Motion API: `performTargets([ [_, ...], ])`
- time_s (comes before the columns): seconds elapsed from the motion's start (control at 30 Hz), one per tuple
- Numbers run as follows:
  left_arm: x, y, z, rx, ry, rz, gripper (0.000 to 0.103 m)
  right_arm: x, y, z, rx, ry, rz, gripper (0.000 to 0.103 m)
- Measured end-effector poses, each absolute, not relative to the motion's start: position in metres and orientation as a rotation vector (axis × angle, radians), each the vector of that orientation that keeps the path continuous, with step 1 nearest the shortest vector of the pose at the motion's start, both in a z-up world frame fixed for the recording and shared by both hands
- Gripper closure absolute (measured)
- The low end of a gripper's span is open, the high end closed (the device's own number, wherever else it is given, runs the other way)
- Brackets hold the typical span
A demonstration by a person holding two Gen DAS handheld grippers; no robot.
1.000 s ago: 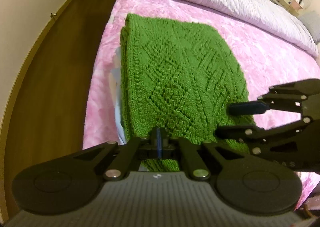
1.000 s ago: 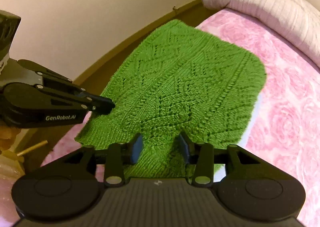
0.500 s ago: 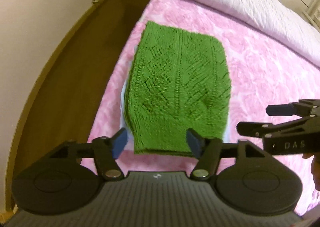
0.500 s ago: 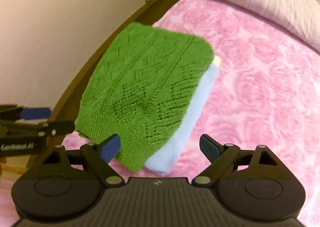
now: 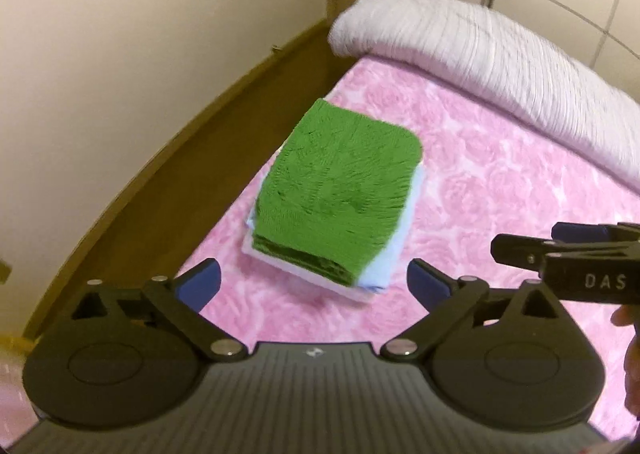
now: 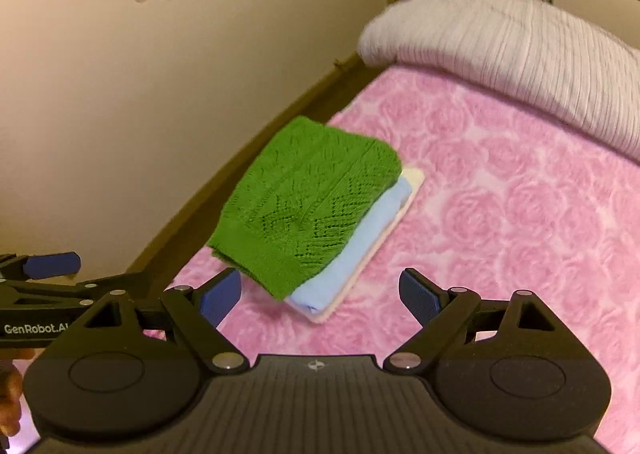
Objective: Fold clothes
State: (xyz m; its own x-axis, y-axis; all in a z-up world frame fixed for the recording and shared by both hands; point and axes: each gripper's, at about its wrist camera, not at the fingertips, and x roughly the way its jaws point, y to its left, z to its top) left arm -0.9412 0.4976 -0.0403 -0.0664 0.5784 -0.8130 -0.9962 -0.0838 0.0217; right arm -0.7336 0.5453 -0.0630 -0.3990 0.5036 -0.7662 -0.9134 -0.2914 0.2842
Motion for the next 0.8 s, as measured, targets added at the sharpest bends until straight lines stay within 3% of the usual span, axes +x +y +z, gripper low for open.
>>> performTargets([
  [0.43, -0.799, 0.388, 0.008, -0.827, 0.645, 1.761, 0.001, -0.6, 0.474, -0.016, -0.711, 0.759, 2.005, 0.014],
  [0.8, -0.758, 0.357, 0.021, -0.792, 0.594, 1.935, 0.001, -0.563, 0.463, -0.013, -0.731, 0.707, 2.082, 0.014],
])
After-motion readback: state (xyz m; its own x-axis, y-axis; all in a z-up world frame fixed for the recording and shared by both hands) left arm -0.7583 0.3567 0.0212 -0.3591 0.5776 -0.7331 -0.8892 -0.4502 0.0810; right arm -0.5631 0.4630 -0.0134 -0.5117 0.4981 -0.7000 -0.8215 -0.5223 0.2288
